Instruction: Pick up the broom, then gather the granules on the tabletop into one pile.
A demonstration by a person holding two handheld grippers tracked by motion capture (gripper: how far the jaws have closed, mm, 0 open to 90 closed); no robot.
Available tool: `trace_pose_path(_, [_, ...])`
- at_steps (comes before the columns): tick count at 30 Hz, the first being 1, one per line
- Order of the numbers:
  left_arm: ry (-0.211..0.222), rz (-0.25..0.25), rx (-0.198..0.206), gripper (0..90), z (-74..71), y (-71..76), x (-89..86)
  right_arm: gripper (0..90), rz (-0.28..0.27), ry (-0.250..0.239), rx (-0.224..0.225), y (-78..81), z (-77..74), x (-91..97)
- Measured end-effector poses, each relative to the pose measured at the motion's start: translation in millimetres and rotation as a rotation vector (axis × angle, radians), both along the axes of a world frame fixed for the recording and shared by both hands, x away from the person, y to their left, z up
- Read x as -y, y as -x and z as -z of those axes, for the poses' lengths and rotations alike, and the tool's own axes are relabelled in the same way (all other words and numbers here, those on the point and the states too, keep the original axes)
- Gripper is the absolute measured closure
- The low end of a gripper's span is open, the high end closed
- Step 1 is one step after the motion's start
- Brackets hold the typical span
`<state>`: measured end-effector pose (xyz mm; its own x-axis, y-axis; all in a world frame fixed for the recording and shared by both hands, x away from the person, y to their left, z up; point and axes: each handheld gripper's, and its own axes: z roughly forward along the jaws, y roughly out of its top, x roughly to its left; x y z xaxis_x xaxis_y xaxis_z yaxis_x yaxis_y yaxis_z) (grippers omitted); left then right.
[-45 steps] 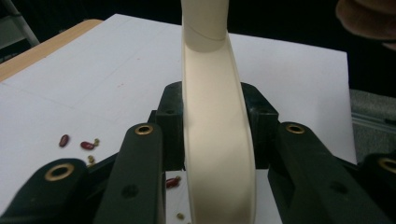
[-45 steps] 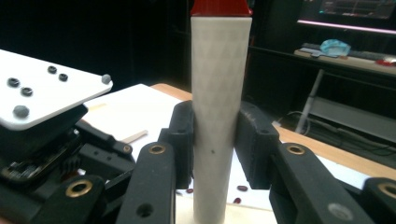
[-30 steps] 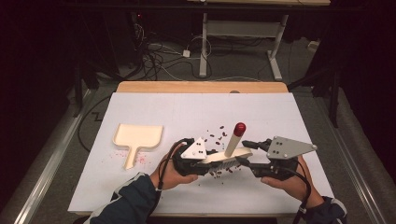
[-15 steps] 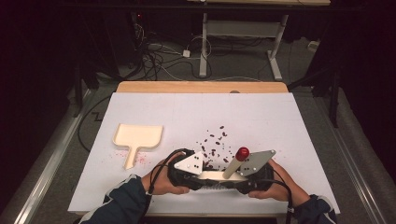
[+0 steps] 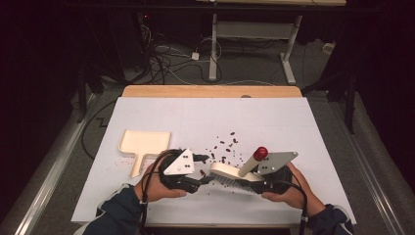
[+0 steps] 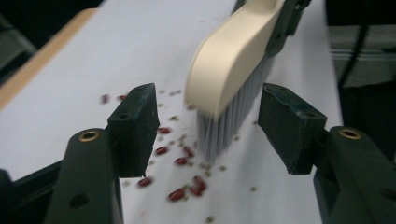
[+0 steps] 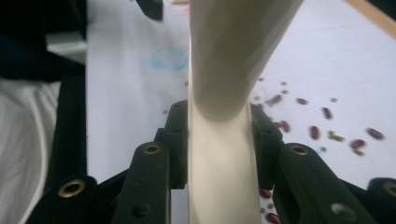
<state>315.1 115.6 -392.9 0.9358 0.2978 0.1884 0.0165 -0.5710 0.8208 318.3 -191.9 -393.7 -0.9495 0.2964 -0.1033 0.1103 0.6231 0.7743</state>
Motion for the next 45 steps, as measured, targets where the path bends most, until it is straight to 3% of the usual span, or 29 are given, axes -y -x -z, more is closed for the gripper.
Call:
trace_pose_path(2, [0.027,-0.088,0.019,32.1,3.0,1.5,-20.1,67.3,0.045,-0.014,0.009,-2.4,-2.6,4.9])
trace_pose_path(3, [0.027,-0.088,0.019,30.7,3.0,1.5,-20.1,67.3,0.067,-0.024,0.01,-3.4,-4.0,7.7])
trace_pose_path(5, [0.027,-0.14,0.029,27.4,7.1,2.4,-32.6,67.2,0.111,-0.043,0.012,-5.3,-6.6,13.0])
trace_pose_path(7, [0.0,-0.22,0.065,25.7,13.1,3.7,-43.2,67.2,0.148,-0.055,0.021,-7.8,-9.1,18.3])
trace_pose_path(8, [-0.024,-0.295,0.073,24.4,19.7,3.7,-53.2,67.2,0.173,-0.061,0.025,-8.6,-10.2,20.9])
trace_pose_path(12, [-0.032,-0.35,0.083,23.8,26.4,6.5,-68.4,67.3,0.229,-0.065,0.054,-11.3,-14.5,29.3])
trace_pose_path(13, [-0.008,-0.398,0.077,23.6,29.9,9.9,-79.8,67.3,0.251,-0.064,0.063,-12.5,-15.6,32.1])
trace_pose_path(14, [-0.008,-0.398,0.077,24.3,29.9,9.9,-79.8,67.3,0.263,-0.064,0.067,-13.6,-16.1,33.9])
trace_pose_path(15, [0.016,-0.429,0.04,28.5,35.0,13.1,-92.0,67.3,0.282,-0.065,0.077,-15.6,-16.6,36.4])
trace_pose_path(16, [0.016,-0.429,0.04,29.2,35.0,13.1,-92.0,67.3,0.297,-0.061,0.087,-17.2,-17.1,38.9])
trace_pose_path(18, [0.016,-0.463,0.017,26.6,42.7,16.7,-99.7,67.3,0.336,-0.064,0.093,-21.8,-17.4,44.4])
trace_pose_path(20, [-0.003,-0.475,-0.006,24.3,48.6,20.2,-105.3,67.3,0.365,-0.079,0.092,-26.6,-17.0,51.0])
trace_pose_path(21, [0.008,-0.48,-0.03,23.8,52.0,23.9,-110.2,67.3,0.383,-0.083,0.093,-28.9,-16.3,54.3])
trace_pose_path(24, [-0.001,-0.484,-0.023,20.9,53.0,27.1,-112.9,67.3,0.419,-0.066,0.104,-33.1,-14.7,59.9])
trace_pose_path(25, [-0.005,-0.48,-0.007,20.5,52.7,27.7,-114.1,67.3,0.46,-0.055,0.113,-37.4,-12.4,65.3])
trace_pose_path(32, [-0.023,-0.48,-0.017,16.9,55.2,26.7,-116.4,67.3,0.545,-0.032,0.097,-62.2,-4.8,73.5])
trace_pose_path(37, [-0.029,-0.488,-0.015,15.2,56.3,25.7,-116.3,67.3,0.575,0.027,0.129,-81.2,-0.9,64.3])
trace_pose_path(40, [-0.028,-0.491,-0.027,15.2,57.6,23.4,-116.4,67.4,0.588,0.085,0.165,-104.2,1.8,48.1])
trace_pose_path(41, [-0.026,-0.491,-0.029,15.2,57.5,22.8,-116.0,67.4,0.588,0.085,0.165,-104.2,1.8,48.1])
trace_pose_path(42, [-0.044,-0.483,-0.016,15.2,57.6,21.7,-115.2,67.4,0.582,0.101,0.167,-116.1,3.0,38.5])
trace_pose_path(43, [-0.044,-0.483,-0.016,15.2,57.6,21.7,-115.2,67.4,0.582,0.101,0.167,-116.1,3.0,38.5])
trace_pose_path(45, [-0.056,-0.481,-0.027,15.2,59.3,22.0,-113.9,67.4,0.572,0.144,0.185,-132.3,7.5,22.3])
